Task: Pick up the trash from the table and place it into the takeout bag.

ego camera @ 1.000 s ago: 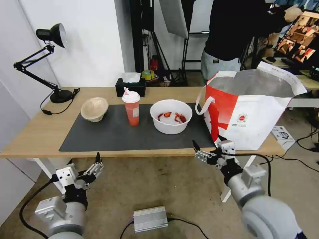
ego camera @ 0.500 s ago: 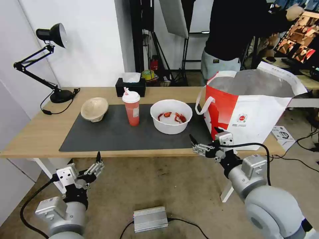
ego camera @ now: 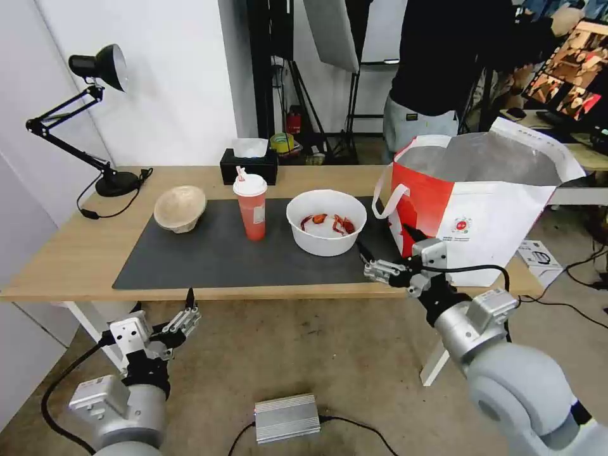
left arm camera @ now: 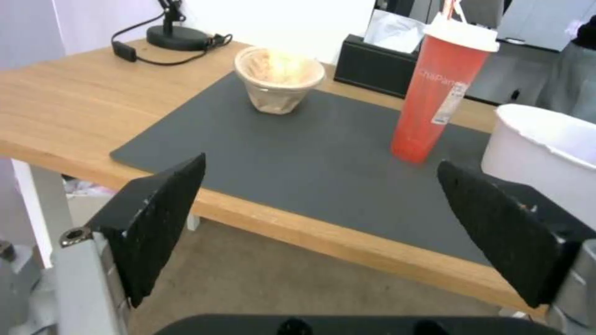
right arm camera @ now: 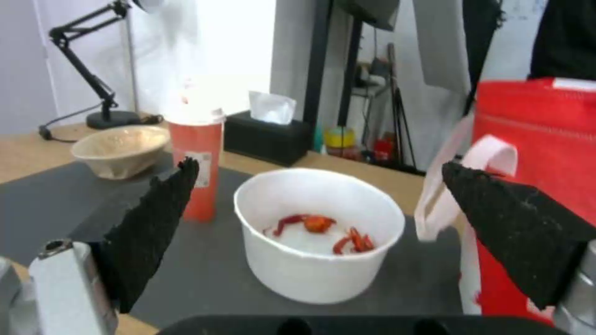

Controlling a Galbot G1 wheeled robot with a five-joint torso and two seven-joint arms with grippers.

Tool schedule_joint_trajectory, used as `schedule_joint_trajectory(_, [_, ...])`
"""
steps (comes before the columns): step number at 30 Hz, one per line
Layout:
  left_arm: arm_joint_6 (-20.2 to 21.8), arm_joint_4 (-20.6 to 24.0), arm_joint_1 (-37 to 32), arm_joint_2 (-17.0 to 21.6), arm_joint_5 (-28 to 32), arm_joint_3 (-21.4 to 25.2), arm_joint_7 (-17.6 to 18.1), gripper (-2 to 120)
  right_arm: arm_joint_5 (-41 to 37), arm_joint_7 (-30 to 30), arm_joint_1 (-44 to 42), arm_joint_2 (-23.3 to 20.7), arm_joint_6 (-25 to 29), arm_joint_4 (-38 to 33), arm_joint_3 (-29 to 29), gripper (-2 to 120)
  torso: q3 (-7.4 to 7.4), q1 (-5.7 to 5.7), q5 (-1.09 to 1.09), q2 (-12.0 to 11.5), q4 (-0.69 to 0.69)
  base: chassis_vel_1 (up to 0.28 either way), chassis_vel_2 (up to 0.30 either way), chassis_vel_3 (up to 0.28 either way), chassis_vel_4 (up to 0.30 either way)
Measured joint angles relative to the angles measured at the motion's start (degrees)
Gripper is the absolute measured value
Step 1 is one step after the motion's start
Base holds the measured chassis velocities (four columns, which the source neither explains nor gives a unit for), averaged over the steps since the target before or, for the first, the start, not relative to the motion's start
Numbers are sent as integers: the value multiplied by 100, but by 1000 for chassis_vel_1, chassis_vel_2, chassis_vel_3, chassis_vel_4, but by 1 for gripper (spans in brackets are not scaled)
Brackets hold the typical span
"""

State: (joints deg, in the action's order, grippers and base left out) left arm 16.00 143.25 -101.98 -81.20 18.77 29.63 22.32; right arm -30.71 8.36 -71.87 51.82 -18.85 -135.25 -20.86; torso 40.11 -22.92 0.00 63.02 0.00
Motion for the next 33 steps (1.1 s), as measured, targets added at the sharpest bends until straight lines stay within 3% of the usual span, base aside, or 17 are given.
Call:
schedule_joint_trajectory(10, [-4, 0, 10, -48, -5, -14, -45, 100, -404, -189, 593, -101, 28, 241, 232, 100, 0, 0, 0, 0, 0, 0, 0, 0, 0])
schedule_joint_trajectory(22, [-15, -17, 53, -16, 13, -2, -105, 100, -1183, -487, 2514, -669, -26, 968, 1060, 100, 0, 0, 0, 0, -1, 0, 0, 0, 0])
schedule_joint_trajectory(33, [-50, -79, 67, -44, 30, 38, -114, 100, -1469, -547, 3800, -414, -199, 1671, 2084, 100, 1, 0, -1, 0, 0, 0, 0, 0, 0])
